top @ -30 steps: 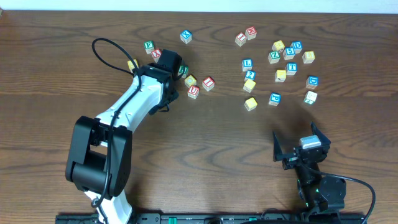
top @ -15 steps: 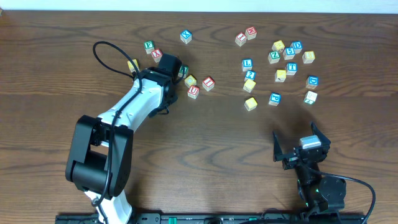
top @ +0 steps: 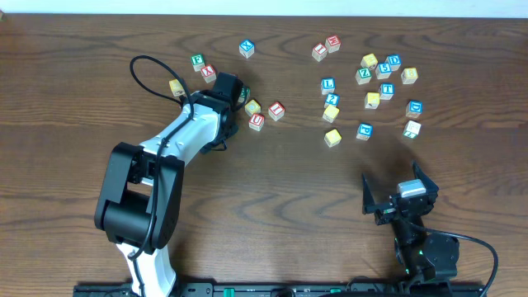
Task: Spell out ROBOT
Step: 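Move the left gripper over the green R block and lower onto it, then close the left gripper on the green R block and lift it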
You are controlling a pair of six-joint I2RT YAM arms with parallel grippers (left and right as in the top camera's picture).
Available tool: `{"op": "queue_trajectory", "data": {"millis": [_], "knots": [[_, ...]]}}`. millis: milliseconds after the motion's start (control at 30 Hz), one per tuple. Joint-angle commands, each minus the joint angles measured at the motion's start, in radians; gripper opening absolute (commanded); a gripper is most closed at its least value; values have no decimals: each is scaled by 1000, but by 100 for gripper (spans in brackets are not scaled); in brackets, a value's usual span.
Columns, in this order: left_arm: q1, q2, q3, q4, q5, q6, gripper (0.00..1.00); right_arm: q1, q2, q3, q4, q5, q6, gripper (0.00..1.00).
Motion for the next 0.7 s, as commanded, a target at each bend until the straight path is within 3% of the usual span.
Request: {"op": "queue_trajectory", "data": {"millis": [0,200,300,667], "knots": [[27,9,-8,-2,-20,8,56,3,-3,-1,-4,4,11,99],[76,9,-8,-3,-13,53,56,3,-3,-1,-4,4,11,99],[77,9,-8,19,66,109,56,3,-3,-1,-4,4,11,99],[77,9,-8,6,150,129,56,3,-3,-1,-4,4,11,99]]}}
